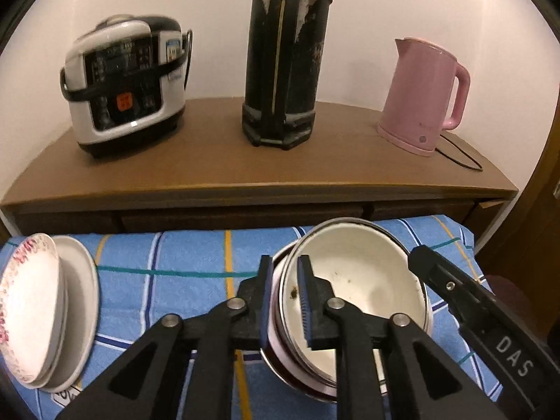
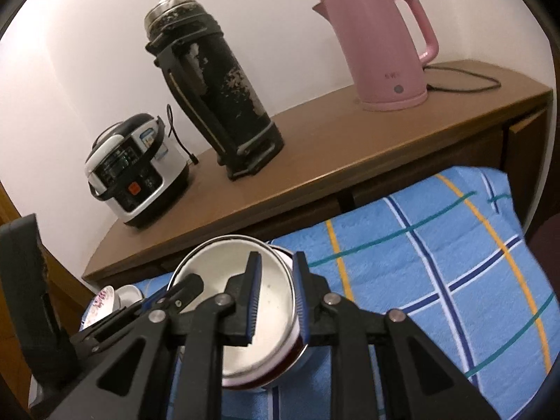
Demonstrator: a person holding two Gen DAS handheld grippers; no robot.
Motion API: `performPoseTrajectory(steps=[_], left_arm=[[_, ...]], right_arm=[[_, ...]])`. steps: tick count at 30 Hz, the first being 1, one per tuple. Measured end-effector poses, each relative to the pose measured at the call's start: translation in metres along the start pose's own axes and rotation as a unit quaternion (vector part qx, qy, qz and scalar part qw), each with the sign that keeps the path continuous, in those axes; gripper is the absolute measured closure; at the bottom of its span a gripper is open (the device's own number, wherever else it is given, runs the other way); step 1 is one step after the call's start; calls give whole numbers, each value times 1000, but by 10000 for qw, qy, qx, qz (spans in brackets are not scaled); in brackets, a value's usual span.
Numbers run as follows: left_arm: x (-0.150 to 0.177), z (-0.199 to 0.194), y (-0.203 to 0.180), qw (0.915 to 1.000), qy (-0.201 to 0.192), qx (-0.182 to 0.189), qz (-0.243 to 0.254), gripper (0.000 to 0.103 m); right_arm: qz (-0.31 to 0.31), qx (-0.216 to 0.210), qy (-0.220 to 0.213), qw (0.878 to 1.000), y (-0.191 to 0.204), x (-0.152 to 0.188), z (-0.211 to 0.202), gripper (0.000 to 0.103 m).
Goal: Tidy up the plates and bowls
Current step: 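Lower the enamel bowl into the pink bowl and open the right tool, then withdraw the right tool from the rim of the bowl stack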
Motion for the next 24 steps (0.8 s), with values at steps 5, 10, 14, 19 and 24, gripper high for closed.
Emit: performPoseTrajectory(steps=[5, 10, 14, 19, 24], left_arm=[[-6, -10, 1, 9995, -326, -11, -39, 37], [-10, -14, 4, 9983, -515, -273, 93, 37], [-9, -12, 12, 9983, -493, -316, -44, 37], [-12, -13, 21, 9971, -560, -495, -117, 37], [-11, -10, 25, 9974, -515, -478, -180, 37]], right_arm=[[69, 27, -350, 9994, -8, 2, -3, 84], [163, 13, -546, 9984, -14, 2, -8, 82], [240, 104, -625, 9977, -21, 0, -9, 77], [163, 181, -669, 9975, -20, -2, -9, 77], [127, 116, -599, 9981, -18, -1, -6, 77]])
Point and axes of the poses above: each gripper's, at about its wrist camera, not at the fingertips, and z roughly the way its jaws point, y to its left, x to its underside, the point moved 8 cm from there along z, roughly the way its jaws point, and after that the axes turned 4 degrees about -z, right-handed, at the moved point
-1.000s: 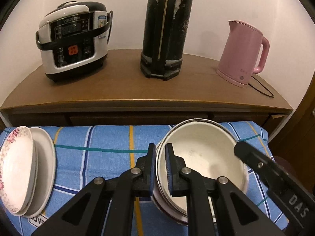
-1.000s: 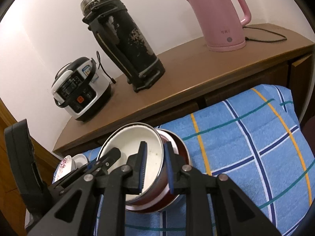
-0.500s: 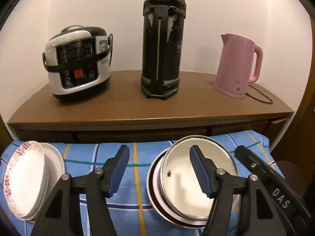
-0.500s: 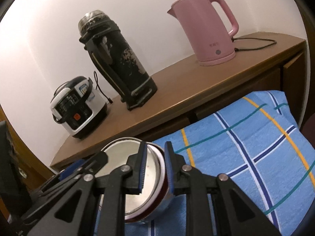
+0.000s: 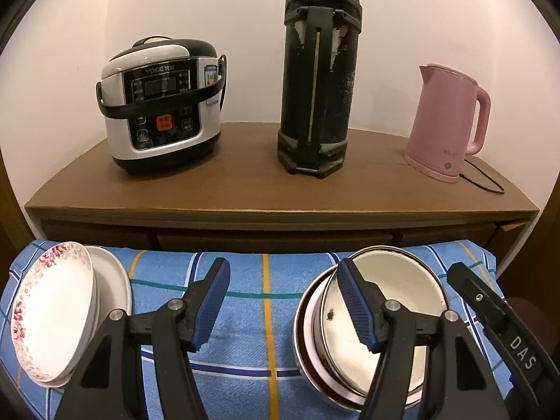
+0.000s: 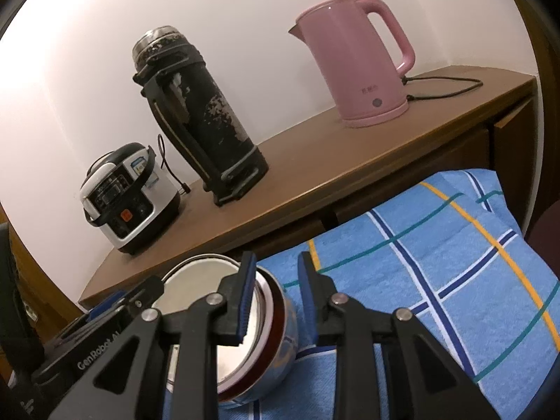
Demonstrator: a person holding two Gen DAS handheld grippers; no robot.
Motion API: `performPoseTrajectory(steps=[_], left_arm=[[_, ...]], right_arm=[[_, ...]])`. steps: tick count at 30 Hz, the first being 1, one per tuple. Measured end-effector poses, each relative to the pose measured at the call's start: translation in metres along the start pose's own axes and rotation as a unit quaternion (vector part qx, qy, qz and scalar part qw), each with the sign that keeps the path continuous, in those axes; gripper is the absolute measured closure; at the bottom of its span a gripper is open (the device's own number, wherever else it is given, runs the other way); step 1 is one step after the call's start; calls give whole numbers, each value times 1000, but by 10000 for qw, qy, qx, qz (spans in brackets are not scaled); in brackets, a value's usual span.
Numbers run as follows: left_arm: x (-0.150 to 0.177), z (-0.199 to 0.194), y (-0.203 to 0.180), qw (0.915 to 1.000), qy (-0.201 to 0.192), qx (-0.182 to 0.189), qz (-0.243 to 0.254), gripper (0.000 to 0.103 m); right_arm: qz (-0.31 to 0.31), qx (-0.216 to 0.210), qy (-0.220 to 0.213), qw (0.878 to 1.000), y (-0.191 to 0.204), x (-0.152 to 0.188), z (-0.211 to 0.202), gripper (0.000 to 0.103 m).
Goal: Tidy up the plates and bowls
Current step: 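Withdraw the right tool from the rim of the bowl stack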
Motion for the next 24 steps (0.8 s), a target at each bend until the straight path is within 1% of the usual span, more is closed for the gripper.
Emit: performPoseTrajectory(steps=[2, 5, 7, 9, 10, 11, 14, 16, 20, 24], left_arm=[[1, 0, -1, 10000, 8, -5, 18, 37], [0, 0, 0, 10000, -13, 0, 6, 37], [-4, -3, 3, 9999, -105, -15, -68, 37], [-7, -5, 7, 9997, -174, -23, -157, 37], [-8, -4, 10, 9996, -185, -79, -183, 37], [-9, -3, 12, 9995, -188, -146, -189, 37], [-8, 3, 18, 9992, -172, -297, -206, 37], [-7, 7, 17, 9991, -135, -357, -165, 37], [-2, 17, 16, 9988, -33, -485, -65, 37], [4, 27, 19, 9981, 150, -598, -33, 37]], right_arm=[[4, 7, -1, 10000, -1, 0, 0, 71], [6, 3, -19, 10000, -2, 0, 0, 68], [-25, -1, -58, 10000, -2, -1, -1, 68], [-69, 17, -115, 9999, -1, -2, -2, 66], [-81, 15, -136, 9999, 0, -3, -2, 61], [-97, 4, -163, 9998, 1, -4, -3, 58], [-173, -22, -207, 9996, 5, -5, -3, 58], [-267, 53, -235, 9994, 7, -6, -3, 58], [-414, 246, -130, 9988, 7, -4, 5, 58], [-447, 317, -20, 9985, 5, -2, 11, 58]])
Point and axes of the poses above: each gripper's, at about its wrist camera, not at the fingertips, and z roughly the way its jaws point, y to its left, x to its underside, the point moved 8 cm from there along z, roughly the way its jaws point, and after that the axes turned 4 degrees about -z, right-handed, at the moved point
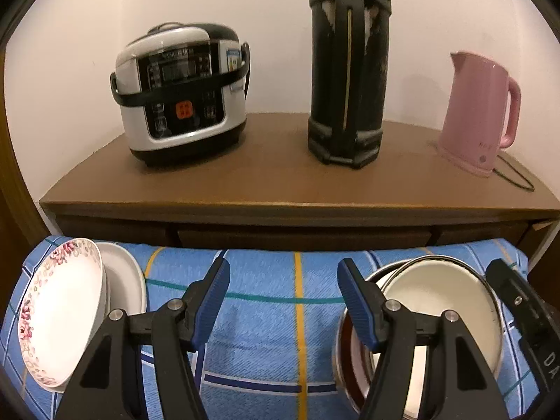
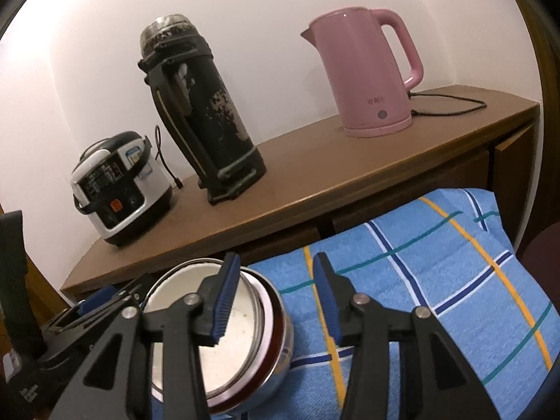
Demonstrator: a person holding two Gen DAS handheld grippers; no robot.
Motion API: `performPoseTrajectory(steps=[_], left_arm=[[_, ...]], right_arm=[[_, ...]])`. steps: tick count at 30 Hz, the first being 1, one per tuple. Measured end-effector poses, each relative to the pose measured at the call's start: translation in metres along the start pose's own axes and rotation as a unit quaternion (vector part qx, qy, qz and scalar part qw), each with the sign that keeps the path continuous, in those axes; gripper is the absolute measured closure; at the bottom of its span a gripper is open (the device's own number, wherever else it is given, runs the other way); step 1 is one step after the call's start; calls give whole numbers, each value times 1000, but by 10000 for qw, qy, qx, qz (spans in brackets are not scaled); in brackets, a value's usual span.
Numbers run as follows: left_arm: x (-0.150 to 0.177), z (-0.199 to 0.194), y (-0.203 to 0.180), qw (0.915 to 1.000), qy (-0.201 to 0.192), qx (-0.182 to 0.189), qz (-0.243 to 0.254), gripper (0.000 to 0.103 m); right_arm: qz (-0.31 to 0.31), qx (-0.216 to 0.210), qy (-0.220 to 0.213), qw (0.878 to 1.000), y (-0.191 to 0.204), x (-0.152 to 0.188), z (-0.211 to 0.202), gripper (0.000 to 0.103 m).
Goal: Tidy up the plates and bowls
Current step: 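Withdraw the right tool from the rim of the bowl stack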
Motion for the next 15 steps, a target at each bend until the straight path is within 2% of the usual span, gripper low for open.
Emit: performPoseTrajectory(steps=[5, 9, 12, 15], left_arm=[[4, 6, 2, 9999, 119, -21, -27, 37], [2, 3, 4, 9999, 85, 80, -103, 37], [3, 2, 5, 9997, 90, 149, -159, 37], [7, -2, 8, 9993, 112, 230, -255, 37]], right_arm=[[-19, 52, 171, 9998, -1, 5, 8, 58], [37, 25, 120, 9999, -4, 4, 6, 58], [168, 9, 80, 9998, -9, 4, 3, 49], [293, -48, -58, 9995, -13, 2, -5, 47]])
Point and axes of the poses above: each gripper's, at about its wrist camera, not at the fingertips, and z roughly the way its jaws point, y to its left, x to its underside, the point moved 8 cm from there along z, roughly the way its jaws point, and after that the axes turned 4 degrees about -z, right-handed, at the moved point
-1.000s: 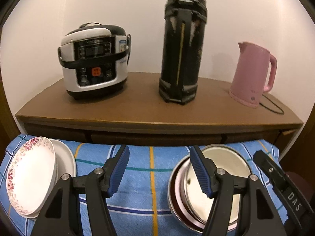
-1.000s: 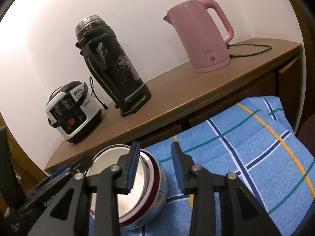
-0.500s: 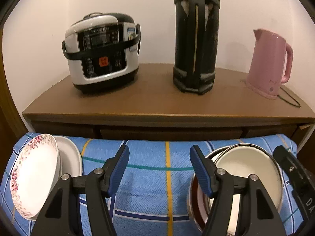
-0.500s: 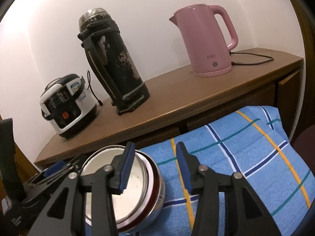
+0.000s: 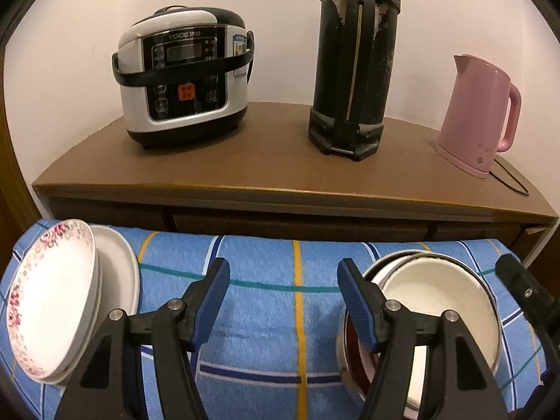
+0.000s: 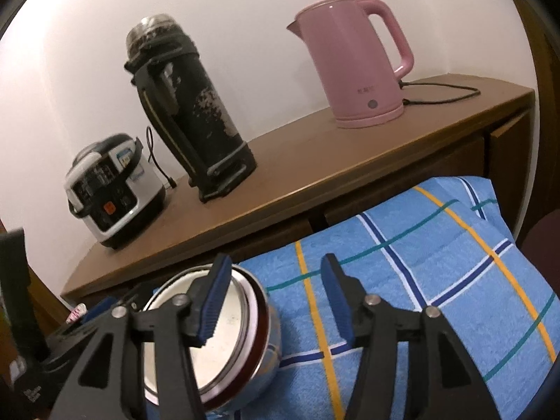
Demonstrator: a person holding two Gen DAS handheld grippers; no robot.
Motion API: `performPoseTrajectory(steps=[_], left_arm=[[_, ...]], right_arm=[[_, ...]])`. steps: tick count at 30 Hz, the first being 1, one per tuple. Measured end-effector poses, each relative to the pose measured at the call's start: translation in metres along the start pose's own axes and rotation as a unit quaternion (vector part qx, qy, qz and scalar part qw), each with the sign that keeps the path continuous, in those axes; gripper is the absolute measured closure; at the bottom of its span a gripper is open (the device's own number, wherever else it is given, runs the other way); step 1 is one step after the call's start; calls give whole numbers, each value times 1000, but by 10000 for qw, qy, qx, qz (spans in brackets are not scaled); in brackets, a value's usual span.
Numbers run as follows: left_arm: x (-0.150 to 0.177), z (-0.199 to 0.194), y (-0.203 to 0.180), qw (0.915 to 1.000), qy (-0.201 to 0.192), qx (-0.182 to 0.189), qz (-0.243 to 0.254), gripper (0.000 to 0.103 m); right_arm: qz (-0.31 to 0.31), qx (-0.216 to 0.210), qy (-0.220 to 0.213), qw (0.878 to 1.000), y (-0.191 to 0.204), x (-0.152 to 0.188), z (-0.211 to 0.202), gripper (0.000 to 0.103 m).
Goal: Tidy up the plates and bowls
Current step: 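Withdraw the right tool from the rim of the bowl stack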
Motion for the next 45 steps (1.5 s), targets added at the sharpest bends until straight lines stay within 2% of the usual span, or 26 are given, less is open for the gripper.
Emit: performPoseTrajectory(steps=[2, 4, 12, 17, 23, 27, 32, 37, 42, 45], left_arm=[[0, -3, 1, 10000, -24, 24, -15, 37], [1, -7, -1, 10000, -59, 76, -5, 37], [0, -19, -1, 9996, -206, 181, -39, 37], [1, -20, -3, 9995, -192, 233, -13, 36], [1, -24, -6, 9992, -330, 240, 47, 29], [1, -26, -7, 9990, -356, 245, 61, 26], [2, -26, -9, 9990, -350, 236, 119, 26], [3, -26, -9, 9990, -362, 219, 135, 25], [3, -26, -10, 9991, -326, 233, 149, 25], [3, -27, -11, 9989, -360, 235, 197, 25]], right_arm=[[-1, -4, -134, 9999, 0, -2, -6, 37], [-41, -35, -209, 9998, 4, -4, -10, 31], [-105, -247, -241, 9993, 12, -1, -22, 30], [-83, -309, -218, 9992, 13, 0, -29, 26], [-198, -232, -232, 9993, 17, 0, -31, 25], [-251, -200, -320, 9990, 18, -2, -34, 19], [-137, -12, -304, 9994, 9, -3, -33, 18], [-119, -114, -123, 9998, 10, 0, -28, 17], [-282, -22, -379, 9989, 14, -3, -36, 19], [-221, -45, -361, 9991, 13, -1, -33, 19]])
Point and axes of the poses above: each gripper's, at about its wrist camera, not at the fingertips, and z roughly the way its jaws point, y to its left, x to its underside, the point moved 8 cm from there along z, roughly the way its jaws point, and after that the axes turned 4 degrees about -z, right-handed, at the moved point
